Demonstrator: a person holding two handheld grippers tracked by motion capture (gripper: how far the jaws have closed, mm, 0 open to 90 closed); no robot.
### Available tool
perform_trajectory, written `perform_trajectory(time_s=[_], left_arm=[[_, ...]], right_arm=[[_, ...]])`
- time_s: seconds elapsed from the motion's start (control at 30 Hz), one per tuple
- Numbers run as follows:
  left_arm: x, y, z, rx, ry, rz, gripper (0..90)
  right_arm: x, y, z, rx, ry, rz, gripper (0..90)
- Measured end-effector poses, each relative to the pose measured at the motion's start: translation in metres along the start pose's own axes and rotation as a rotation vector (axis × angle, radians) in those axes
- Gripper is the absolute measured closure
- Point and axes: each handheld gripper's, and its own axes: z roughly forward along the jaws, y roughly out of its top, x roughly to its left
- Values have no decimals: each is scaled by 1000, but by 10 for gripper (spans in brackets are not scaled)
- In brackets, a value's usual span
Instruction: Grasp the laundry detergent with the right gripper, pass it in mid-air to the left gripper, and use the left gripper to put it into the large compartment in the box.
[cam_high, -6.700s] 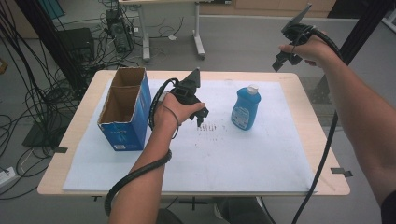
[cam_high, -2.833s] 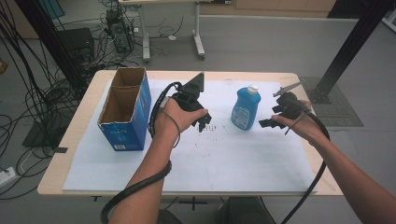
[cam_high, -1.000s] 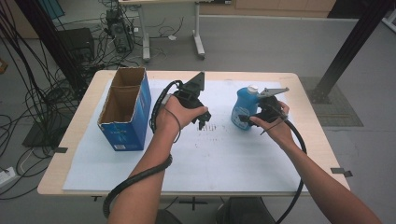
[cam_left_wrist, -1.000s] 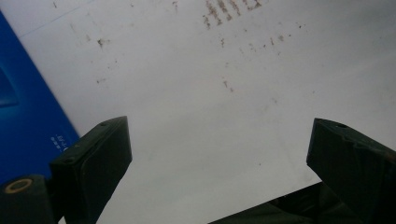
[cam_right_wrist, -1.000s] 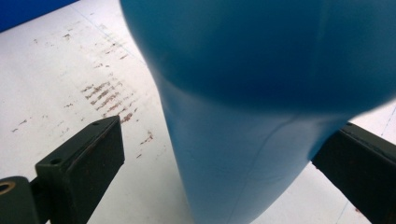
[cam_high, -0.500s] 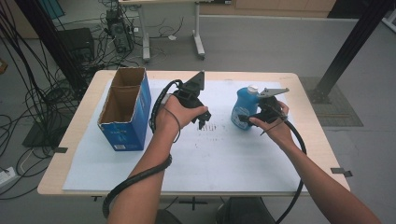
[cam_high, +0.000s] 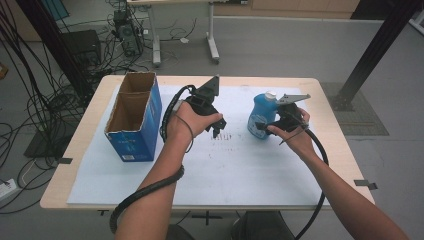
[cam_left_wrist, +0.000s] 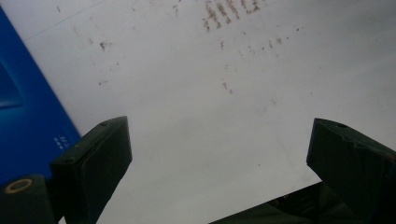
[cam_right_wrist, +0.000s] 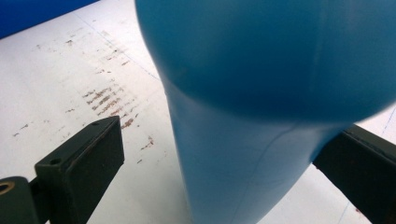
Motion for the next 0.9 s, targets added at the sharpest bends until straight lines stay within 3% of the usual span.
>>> perform_trajectory(time_s=[0.9], left_arm=[[-2,1,-3,-3,7,1,71]], right_arm=[[-1,0,-2,-15,3,3,22]])
